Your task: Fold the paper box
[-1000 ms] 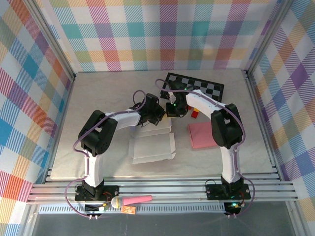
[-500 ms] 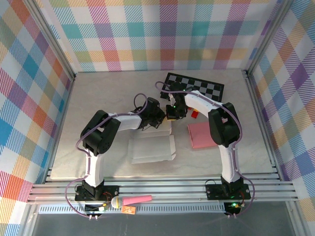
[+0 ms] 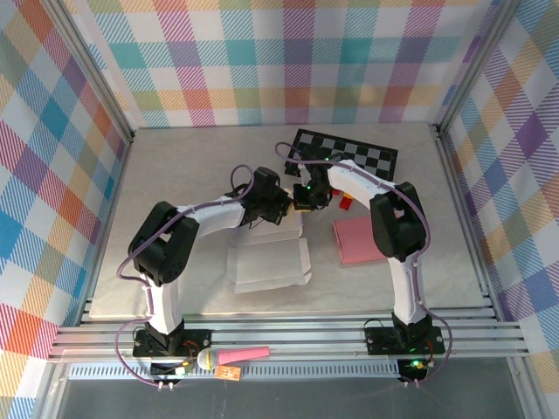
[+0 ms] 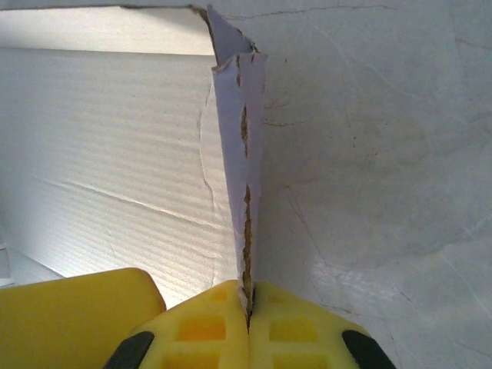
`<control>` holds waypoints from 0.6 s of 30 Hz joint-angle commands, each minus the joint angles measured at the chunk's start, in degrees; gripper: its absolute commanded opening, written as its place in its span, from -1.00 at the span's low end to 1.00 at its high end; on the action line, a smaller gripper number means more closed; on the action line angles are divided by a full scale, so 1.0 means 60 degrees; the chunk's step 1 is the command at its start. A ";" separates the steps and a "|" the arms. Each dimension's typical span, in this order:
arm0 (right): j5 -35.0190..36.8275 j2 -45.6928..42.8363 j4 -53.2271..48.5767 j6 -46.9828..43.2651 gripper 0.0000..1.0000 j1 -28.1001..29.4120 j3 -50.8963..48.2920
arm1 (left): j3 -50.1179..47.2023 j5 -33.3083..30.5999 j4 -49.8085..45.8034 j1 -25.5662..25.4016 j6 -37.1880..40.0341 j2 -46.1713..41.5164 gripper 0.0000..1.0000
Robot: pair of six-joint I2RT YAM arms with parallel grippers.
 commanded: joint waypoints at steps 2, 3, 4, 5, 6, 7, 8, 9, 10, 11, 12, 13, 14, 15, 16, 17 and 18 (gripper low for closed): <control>-0.0443 -0.0179 0.0198 0.0145 -1.00 0.0024 0.0113 | -0.0213 0.0418 0.0455 -0.0069 -0.0672 0.0370 -1.00; -0.0477 -0.0183 0.0216 0.0145 -1.00 0.0024 0.0107 | -0.0265 0.0413 0.0490 -0.0069 -0.0738 0.0425 -1.00; -0.0531 -0.0196 0.0265 0.0157 -1.00 0.0024 0.0080 | -0.0313 0.0422 0.0551 -0.0075 -0.0793 0.0506 -1.00; -0.0593 -0.0211 0.0321 0.0189 -1.00 0.0023 0.0058 | -0.0372 0.0443 0.0647 -0.0091 -0.0847 0.0596 -1.00; -0.0633 -0.0227 0.0361 0.0208 -1.00 0.0024 0.0046 | -0.0416 0.0469 0.0775 -0.0109 -0.0903 0.0682 -1.00; -0.0677 -0.0267 0.0423 0.0221 -1.00 0.0020 0.0028 | -0.0471 0.0507 0.0927 -0.0137 -0.0972 0.0801 -1.00; -0.0699 -0.0278 0.0470 0.0238 -1.00 0.0024 0.0029 | -0.0505 0.0531 0.0994 -0.0181 -0.0990 0.0882 -1.00; -0.0726 -0.0272 0.0484 0.0251 -1.00 0.0024 0.0033 | -0.0555 0.0532 0.1000 -0.0211 -0.0988 0.0938 -1.00; -0.0765 -0.0273 0.0514 0.0254 -1.00 0.0013 0.0021 | -0.0634 0.0481 0.1004 -0.0244 -0.0990 0.0969 -1.00; -0.0813 -0.0273 0.0555 0.0268 -1.00 0.0010 0.0031 | -0.0739 0.0417 0.1004 -0.0259 -0.0990 0.0990 -1.00; -0.0858 -0.0290 0.0587 0.0276 -1.00 -0.0002 0.0030 | -0.0835 0.0365 0.1081 -0.0252 -0.0988 0.1015 -1.00; -0.0909 -0.0295 0.0618 0.0317 -1.00 -0.0006 0.0021 | -0.0981 0.0329 0.1284 -0.0248 -0.1210 0.1058 -1.00; -0.0981 -0.0288 0.0644 0.0349 -1.00 -0.0019 0.0026 | -0.1082 0.0305 0.1392 -0.0231 -0.1311 0.1104 -1.00; -0.1042 -0.0295 0.0662 0.0383 -1.00 -0.0042 0.0018 | -0.1123 0.0297 0.1427 -0.0205 -0.1299 0.1122 -1.00; -0.1103 -0.0288 0.0678 0.0394 -1.00 -0.0063 0.0003 | -0.1149 0.0272 0.1341 -0.0172 -0.1244 0.1123 -1.00; -0.1146 -0.0289 0.0666 0.0418 -1.00 -0.0086 0.0014 | -0.1168 0.0239 0.1224 -0.0154 -0.1165 0.1105 -1.00; -0.1176 -0.0287 0.0673 0.0433 -1.00 -0.0111 0.0006 | -0.1176 0.0211 0.1100 -0.0143 -0.1135 0.1095 -1.00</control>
